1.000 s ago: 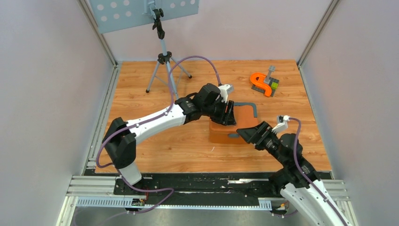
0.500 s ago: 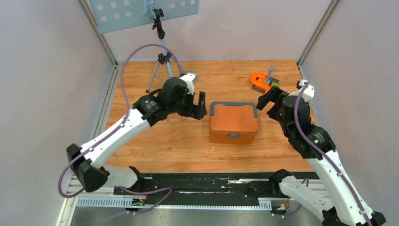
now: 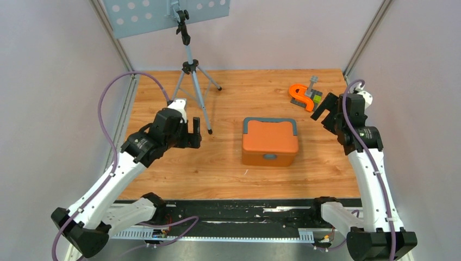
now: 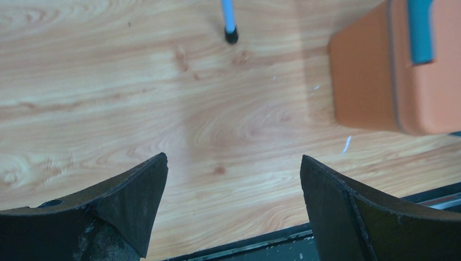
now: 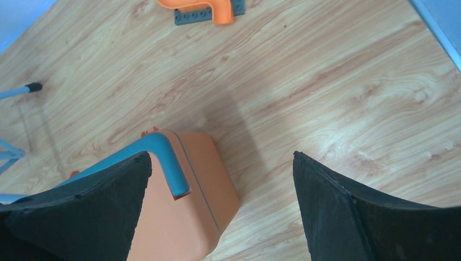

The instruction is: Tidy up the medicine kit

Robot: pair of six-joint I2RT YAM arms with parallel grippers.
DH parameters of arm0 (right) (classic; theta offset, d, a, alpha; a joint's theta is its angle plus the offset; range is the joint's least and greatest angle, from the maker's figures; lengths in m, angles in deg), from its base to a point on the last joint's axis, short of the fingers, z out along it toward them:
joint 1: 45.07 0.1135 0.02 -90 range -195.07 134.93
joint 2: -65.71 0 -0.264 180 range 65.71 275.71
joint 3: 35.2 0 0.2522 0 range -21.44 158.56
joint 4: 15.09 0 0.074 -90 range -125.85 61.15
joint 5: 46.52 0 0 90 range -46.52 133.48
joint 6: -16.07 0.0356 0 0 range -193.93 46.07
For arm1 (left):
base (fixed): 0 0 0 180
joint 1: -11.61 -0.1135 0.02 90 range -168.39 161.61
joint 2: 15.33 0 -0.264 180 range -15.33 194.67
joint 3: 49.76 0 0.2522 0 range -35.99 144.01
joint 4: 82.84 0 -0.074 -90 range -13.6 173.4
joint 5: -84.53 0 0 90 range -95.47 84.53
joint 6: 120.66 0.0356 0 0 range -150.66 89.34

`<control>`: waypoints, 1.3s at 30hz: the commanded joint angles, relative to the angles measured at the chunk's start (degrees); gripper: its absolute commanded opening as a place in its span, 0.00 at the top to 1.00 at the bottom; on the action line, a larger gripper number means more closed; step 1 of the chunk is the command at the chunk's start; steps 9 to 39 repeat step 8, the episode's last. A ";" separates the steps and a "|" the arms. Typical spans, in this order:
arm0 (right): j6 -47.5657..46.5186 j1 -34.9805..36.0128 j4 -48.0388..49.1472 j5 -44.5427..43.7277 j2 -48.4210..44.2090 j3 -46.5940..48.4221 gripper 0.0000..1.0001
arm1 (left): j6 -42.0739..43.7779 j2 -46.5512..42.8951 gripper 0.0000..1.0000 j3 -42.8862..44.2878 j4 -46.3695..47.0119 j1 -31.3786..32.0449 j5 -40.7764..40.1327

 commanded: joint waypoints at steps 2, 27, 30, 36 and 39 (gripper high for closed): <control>-0.71 -0.06 1.11 2.73 -0.24 0.00 0.00 | -0.20 -1.40 0.00 -5.12 1.44 -0.29 -1.46; -1.81 -0.11 2.25 2.30 -0.41 -0.22 0.00 | -0.44 -0.81 0.00 -4.88 1.68 -0.29 -1.74; -1.81 -0.11 2.25 2.30 -0.41 -0.22 0.00 | -0.44 -0.81 0.00 -4.88 1.68 -0.29 -1.74; -1.81 -0.11 2.25 2.30 -0.41 -0.22 0.00 | -0.44 -0.81 0.00 -4.88 1.68 -0.29 -1.74; -1.81 -0.11 2.25 2.30 -0.41 -0.22 0.00 | -0.44 -0.81 0.00 -4.88 1.68 -0.29 -1.74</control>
